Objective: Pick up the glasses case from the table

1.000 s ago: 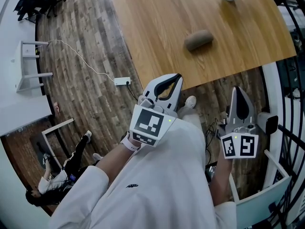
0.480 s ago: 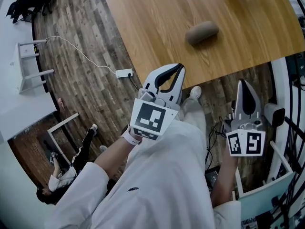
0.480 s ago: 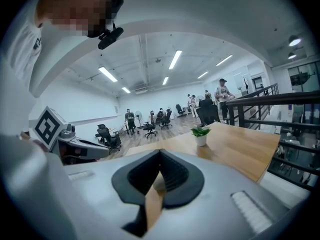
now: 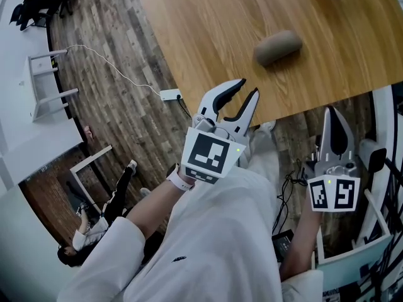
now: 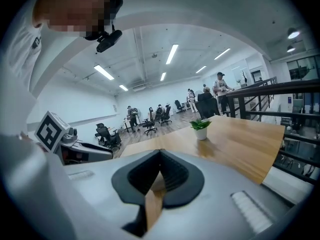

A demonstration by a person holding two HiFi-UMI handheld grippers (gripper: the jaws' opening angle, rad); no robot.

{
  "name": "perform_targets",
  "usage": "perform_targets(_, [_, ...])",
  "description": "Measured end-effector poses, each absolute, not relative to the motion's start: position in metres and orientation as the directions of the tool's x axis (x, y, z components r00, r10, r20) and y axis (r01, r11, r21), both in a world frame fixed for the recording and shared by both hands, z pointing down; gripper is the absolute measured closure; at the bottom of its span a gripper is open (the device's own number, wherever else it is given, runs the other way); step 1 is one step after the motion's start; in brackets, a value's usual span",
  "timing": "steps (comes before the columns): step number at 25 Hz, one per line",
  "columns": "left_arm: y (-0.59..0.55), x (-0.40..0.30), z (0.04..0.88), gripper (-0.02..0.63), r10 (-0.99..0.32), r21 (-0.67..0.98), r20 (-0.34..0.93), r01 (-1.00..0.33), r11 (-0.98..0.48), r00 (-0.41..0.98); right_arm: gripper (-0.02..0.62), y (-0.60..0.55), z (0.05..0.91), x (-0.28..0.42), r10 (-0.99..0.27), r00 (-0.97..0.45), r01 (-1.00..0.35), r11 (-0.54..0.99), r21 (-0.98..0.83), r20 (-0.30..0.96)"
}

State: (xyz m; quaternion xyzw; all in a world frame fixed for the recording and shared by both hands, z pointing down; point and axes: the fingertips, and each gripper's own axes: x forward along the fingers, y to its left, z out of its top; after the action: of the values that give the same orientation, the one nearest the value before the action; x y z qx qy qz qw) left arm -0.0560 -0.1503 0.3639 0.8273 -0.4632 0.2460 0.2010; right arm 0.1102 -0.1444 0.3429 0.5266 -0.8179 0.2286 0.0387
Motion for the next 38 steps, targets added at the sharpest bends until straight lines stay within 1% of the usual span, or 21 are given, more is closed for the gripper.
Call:
perform_targets(2, [-0.157, -0.055, 0.37, 0.5, -0.669, 0.097, 0.594, -0.865, -0.493, 0.447, 0.586, -0.151, 0.348, 0.111, -0.842, -0.444, -0.878, 0.339, -0.339, 0.307])
perform_targets(7, [-0.168, -0.051, 0.394, 0.457, -0.648, 0.098, 0.615, -0.859, -0.503, 0.449, 0.586, -0.162, 0.365, 0.109, -0.829, -0.458, -0.87, 0.342, -0.355, 0.322])
perform_targets(14, [-0.184, -0.053, 0.429, 0.441, -0.634, 0.1, 0.639, -0.865, -0.492, 0.435, 0.586, -0.179, 0.388, 0.103, -0.812, -0.476, -0.86, 0.35, -0.372, 0.337])
perform_targets(20, [-0.196, -0.051, 0.456, 0.388, -0.623, 0.097, 0.652, -0.862, -0.497, 0.433, 0.586, -0.185, 0.406, 0.099, -0.795, -0.494, -0.85, 0.356, -0.388, 0.353])
perform_targets(23, [-0.202, -0.048, 0.47, 0.352, -0.613, 0.089, 0.656, -0.851, -0.517, 0.441, 0.586, -0.186, 0.417, 0.098, -0.788, -0.498, -0.846, 0.35, -0.403, 0.362])
perform_targets(38, [-0.223, -0.028, 0.521, 0.235, -0.561, 0.069, 0.653, -0.777, -0.625, 0.509, 0.586, -0.189, 0.454, 0.094, -0.779, -0.499, -0.844, 0.337, -0.418, 0.379])
